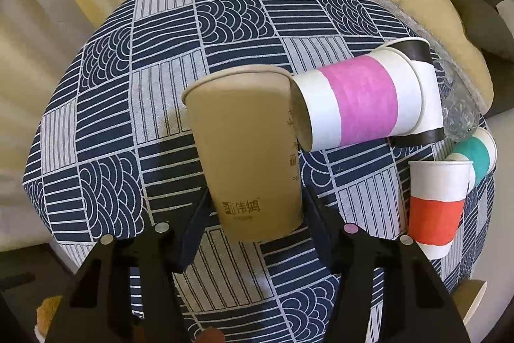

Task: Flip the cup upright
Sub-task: 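Lift the tan cup with the right tool and rotate it upright, then carry the upright tan cup with the right tool and lower it onto the cloth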

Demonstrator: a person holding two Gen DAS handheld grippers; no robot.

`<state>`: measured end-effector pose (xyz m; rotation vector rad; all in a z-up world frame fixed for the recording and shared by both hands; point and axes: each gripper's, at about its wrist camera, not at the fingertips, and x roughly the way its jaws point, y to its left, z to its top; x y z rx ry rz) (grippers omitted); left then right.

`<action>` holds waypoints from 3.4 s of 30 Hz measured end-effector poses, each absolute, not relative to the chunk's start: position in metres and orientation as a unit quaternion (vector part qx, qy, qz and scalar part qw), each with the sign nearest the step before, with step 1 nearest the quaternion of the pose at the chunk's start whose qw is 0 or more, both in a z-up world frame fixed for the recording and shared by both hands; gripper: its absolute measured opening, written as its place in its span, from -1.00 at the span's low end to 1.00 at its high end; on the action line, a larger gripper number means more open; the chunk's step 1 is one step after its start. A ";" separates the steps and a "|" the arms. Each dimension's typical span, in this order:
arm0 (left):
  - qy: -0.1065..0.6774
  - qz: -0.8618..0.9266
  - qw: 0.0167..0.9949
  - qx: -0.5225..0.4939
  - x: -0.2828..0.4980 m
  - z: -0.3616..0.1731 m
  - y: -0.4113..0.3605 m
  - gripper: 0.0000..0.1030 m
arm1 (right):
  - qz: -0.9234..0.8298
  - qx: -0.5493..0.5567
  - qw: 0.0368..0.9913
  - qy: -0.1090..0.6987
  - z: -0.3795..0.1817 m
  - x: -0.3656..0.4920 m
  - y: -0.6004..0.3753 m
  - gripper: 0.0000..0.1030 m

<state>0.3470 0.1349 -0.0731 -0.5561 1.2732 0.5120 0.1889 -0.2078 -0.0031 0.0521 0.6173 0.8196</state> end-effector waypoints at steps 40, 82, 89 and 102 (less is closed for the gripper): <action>0.613 0.048 0.768 -0.179 0.244 -0.062 -0.021 0.05 | 0.337 0.081 0.892 0.290 0.001 0.183 -0.257 0.91; 0.443 -0.066 0.877 -0.171 0.136 -0.031 0.056 0.56 | 0.305 -0.041 0.790 0.530 0.015 0.241 -0.109 0.91; 0.429 -0.090 0.882 -0.174 0.122 -0.027 0.064 0.55 | 0.268 -0.067 0.767 0.579 -0.003 0.256 -0.072 0.91; 0.444 -0.080 0.874 -0.181 0.124 -0.033 0.090 0.56 | 0.210 -0.097 0.728 0.646 -0.029 0.289 -0.044 0.75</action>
